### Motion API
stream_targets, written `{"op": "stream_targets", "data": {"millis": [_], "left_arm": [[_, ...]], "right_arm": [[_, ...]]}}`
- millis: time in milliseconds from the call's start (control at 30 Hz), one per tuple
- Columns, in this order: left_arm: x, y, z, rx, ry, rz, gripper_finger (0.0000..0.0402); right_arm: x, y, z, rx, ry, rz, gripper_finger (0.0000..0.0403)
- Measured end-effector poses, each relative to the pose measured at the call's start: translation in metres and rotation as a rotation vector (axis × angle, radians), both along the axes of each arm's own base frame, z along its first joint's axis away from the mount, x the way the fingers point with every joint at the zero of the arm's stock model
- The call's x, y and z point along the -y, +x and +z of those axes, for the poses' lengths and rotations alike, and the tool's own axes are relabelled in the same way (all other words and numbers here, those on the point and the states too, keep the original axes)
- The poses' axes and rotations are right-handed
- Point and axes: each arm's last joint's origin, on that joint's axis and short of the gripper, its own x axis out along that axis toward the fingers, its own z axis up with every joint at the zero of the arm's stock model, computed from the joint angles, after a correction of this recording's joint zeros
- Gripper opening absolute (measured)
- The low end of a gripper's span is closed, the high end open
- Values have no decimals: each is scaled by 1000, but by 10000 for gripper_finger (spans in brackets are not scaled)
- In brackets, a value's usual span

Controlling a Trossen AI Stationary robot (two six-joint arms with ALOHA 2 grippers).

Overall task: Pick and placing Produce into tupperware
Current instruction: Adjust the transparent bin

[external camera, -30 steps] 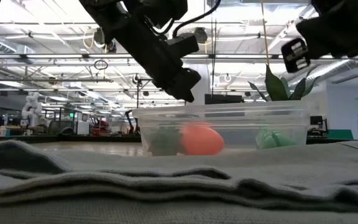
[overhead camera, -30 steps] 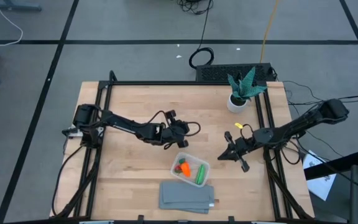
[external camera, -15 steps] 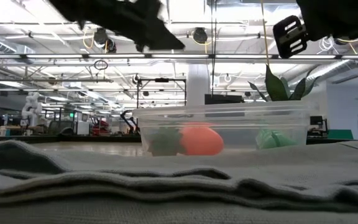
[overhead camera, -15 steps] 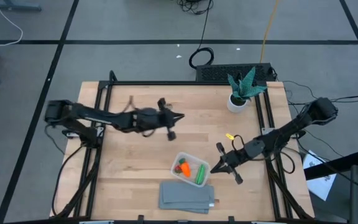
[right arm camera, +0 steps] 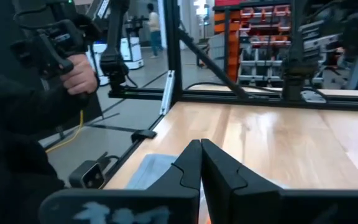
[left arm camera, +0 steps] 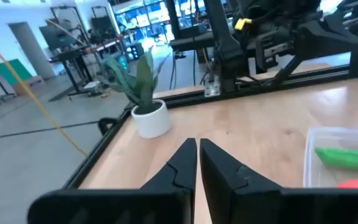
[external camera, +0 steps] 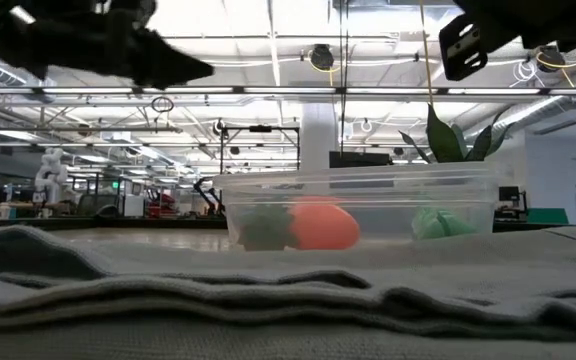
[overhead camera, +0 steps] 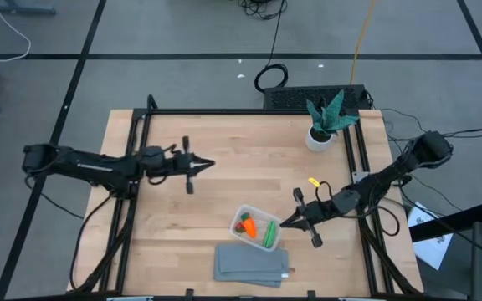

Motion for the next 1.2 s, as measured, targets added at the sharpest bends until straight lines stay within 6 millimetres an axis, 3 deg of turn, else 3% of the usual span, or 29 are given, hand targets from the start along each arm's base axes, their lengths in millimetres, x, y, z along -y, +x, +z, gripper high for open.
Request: {"op": "stream_targets", "data": {"millis": [167, 367, 767, 1200], "left_arm": [[1, -28, -16, 20, 18, 28, 26], [1, -44, -28, 33, 4, 62, 26], [1, -44, -31, 11, -1, 60, 26], [1, -44, -32, 3, -1, 60, 26]], "right_arm": [[-6, 13, 4, 4, -8, -45, 0], [-24, 36, -4, -75, 7, -24, 0], [-77, 56, -31, -181, 7, 120, 0], [-79, 66, -62, -313, 87, 71, 0]]}}
